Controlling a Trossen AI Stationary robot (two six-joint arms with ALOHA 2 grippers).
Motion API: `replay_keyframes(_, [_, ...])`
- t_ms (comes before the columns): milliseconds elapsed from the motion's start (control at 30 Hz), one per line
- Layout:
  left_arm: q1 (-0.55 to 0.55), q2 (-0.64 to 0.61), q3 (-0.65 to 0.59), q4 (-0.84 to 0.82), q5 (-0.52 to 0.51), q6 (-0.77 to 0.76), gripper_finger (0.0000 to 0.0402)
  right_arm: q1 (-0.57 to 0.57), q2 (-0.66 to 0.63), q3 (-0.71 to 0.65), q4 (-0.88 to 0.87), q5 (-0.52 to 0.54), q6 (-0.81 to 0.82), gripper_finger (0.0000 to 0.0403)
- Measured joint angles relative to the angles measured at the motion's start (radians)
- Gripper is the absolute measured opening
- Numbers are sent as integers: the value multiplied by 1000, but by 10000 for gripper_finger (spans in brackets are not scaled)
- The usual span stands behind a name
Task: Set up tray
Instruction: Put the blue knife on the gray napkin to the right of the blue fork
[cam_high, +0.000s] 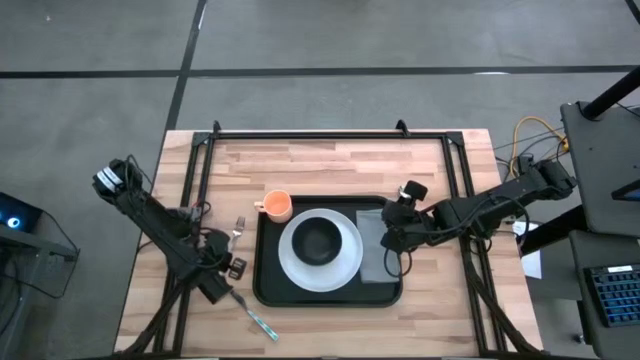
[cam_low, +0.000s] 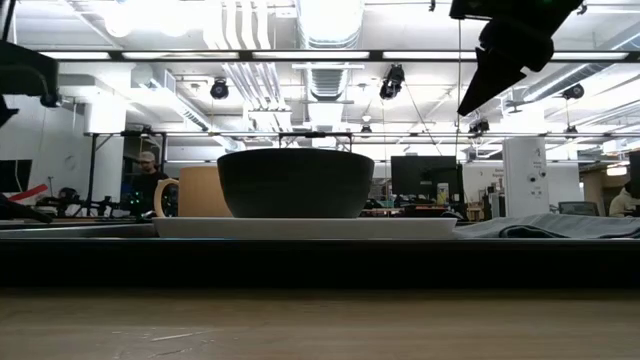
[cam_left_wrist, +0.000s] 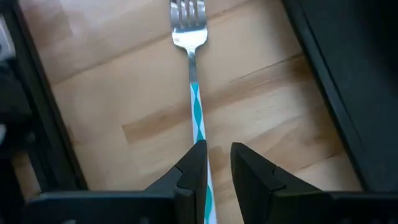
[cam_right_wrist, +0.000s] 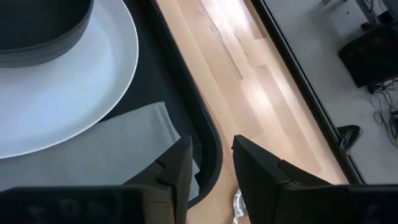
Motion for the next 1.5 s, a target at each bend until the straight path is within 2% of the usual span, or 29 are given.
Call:
replay_keyframes(100, [-30,1,0,16,26,-71,53,0,0,0,0,3,0,100])
replay_keyframes(300, [-58,23,0,41,93,-79,58,0,0,-2,0,4,-5,105])
replay_keyframes(633, [-58,24,-17,47,91,-100,144,0,0,-2,0,29,-4,124])
replay_keyframes(700, [-58,32,-36,50,61,-116,152,0,0,-2,1,29,-4,126])
replay_keyframes(800, [-57,48,-54,59,-18,-121,155,0,0,-2,1,29,-5,129])
replay_keyframes(933, [-56,51,-50,63,22,-123,155,-1,0,-2,2,34,-20,130])
replay_keyframes(1233, [-56,81,-74,185,-7,-120,155,-1,0,-2,5,47,9,128])
replay_keyframes(1500, [-56,130,-79,163,46,-119,155,-1,-1,-2,6,54,13,131])
